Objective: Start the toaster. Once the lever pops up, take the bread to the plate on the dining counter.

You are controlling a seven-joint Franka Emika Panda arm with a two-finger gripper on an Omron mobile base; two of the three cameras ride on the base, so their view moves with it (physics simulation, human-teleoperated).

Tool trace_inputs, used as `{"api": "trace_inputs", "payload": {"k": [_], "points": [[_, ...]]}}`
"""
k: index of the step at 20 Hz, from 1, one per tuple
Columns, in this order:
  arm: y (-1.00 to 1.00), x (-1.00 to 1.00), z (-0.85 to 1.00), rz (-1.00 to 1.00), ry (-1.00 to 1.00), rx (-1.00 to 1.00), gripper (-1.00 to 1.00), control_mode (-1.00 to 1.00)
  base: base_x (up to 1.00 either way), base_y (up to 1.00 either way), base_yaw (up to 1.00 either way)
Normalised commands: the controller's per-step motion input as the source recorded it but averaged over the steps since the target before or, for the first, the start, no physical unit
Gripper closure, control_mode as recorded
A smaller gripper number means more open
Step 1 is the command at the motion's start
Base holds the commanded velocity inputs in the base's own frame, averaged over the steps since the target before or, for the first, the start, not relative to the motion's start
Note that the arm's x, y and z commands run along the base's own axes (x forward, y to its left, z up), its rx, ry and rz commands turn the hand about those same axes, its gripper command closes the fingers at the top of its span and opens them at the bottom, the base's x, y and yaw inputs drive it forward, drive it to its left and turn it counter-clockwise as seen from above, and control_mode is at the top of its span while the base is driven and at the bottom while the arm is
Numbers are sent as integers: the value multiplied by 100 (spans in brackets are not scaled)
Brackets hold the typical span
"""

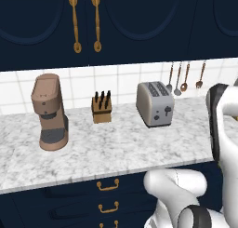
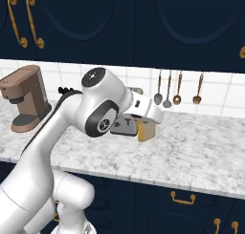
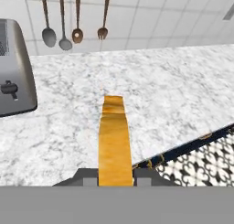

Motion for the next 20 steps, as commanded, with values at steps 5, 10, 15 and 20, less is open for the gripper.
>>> {"api": "trace_inputs", "payload": {"k": [5, 10, 15, 20], "points": [[14, -9, 6, 1, -26, 0, 100, -100, 0, 0, 0], [39, 0, 9, 0, -32, 0, 100, -100, 0, 0, 0], [6, 0, 0, 0, -2, 0, 100, -100, 0, 0, 0], [0, 0, 0, 0, 1, 0, 100, 100, -36, 0, 0]]}}
